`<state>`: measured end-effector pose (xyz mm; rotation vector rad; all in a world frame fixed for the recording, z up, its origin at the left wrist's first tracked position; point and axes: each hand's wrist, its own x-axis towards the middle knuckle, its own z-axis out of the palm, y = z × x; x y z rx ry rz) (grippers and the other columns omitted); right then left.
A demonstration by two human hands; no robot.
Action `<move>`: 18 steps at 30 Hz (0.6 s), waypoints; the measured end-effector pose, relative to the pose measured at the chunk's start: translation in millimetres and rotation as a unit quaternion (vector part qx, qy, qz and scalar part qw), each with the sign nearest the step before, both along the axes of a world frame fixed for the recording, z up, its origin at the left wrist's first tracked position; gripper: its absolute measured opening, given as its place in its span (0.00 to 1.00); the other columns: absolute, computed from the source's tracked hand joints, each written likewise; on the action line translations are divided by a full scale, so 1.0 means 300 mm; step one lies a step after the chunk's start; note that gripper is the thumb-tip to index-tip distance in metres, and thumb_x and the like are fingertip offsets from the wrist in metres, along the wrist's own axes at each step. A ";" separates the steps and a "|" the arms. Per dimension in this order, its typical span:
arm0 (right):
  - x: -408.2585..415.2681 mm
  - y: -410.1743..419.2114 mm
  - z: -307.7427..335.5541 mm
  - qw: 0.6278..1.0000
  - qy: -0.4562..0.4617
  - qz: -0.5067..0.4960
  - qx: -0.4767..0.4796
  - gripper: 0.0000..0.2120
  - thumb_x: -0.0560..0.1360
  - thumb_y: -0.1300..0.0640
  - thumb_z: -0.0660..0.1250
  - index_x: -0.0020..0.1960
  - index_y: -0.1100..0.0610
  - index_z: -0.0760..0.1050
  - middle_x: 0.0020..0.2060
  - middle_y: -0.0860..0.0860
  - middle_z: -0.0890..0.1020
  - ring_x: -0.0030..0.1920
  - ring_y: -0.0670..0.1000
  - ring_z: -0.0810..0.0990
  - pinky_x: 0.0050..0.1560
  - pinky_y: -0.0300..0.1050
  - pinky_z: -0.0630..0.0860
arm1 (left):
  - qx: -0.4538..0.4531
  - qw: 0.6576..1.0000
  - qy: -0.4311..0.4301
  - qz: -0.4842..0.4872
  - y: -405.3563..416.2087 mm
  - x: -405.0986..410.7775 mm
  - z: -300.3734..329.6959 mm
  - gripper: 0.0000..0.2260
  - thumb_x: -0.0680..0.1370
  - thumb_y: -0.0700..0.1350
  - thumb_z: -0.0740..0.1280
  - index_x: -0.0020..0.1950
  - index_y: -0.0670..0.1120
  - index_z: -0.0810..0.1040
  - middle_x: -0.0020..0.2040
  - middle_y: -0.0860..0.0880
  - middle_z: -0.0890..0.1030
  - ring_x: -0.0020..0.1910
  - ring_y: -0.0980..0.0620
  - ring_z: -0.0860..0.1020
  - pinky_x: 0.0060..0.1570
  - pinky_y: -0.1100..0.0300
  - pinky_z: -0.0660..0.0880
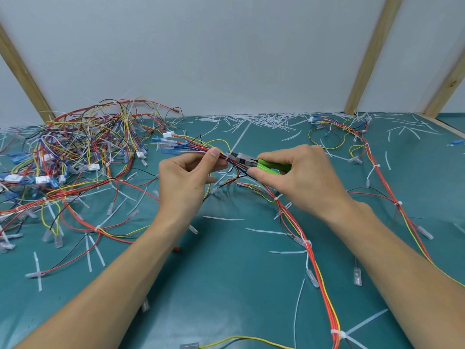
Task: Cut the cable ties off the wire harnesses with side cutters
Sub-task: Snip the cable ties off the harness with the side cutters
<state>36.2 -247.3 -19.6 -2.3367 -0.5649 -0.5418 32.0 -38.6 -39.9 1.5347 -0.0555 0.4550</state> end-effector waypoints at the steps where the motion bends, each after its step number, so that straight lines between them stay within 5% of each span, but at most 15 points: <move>1: 0.000 0.000 0.001 1.000 -0.001 -0.001 -0.002 0.17 0.75 0.37 0.69 0.40 0.51 0.80 0.27 0.53 0.70 0.33 0.54 0.65 0.33 0.48 0.66 | 0.000 1.000 0.000 0.000 -0.001 0.000 0.000 0.09 0.79 0.48 0.71 0.45 0.44 0.86 0.40 0.49 0.87 0.45 0.52 0.86 0.39 0.61 0.82; 8: 0.002 0.001 0.000 1.000 -0.005 -0.025 -0.014 0.22 0.76 0.34 0.66 0.43 0.54 0.79 0.28 0.55 0.67 0.33 0.54 0.63 0.32 0.49 0.65 | -0.011 1.000 0.002 0.003 -0.001 -0.004 0.010 0.09 0.80 0.47 0.70 0.45 0.44 0.86 0.41 0.49 0.87 0.45 0.52 0.86 0.38 0.62 0.81; 13: 0.004 0.008 -0.008 0.996 -0.023 -0.078 0.040 0.18 0.75 0.35 0.68 0.45 0.49 0.83 0.31 0.50 0.80 0.35 0.53 0.77 0.39 0.51 0.76 | -0.016 1.000 0.002 0.001 -0.003 -0.008 0.015 0.08 0.80 0.46 0.70 0.45 0.44 0.85 0.41 0.49 0.87 0.45 0.52 0.86 0.37 0.63 0.80; 18: 0.014 0.008 -0.005 0.986 -0.043 -0.132 0.088 0.15 0.77 0.36 0.69 0.47 0.47 0.83 0.36 0.44 0.83 0.39 0.49 0.80 0.44 0.50 0.77 | -0.020 1.000 0.005 -0.004 -0.005 -0.010 0.016 0.09 0.80 0.46 0.70 0.45 0.43 0.85 0.41 0.49 0.87 0.45 0.52 0.86 0.37 0.63 0.80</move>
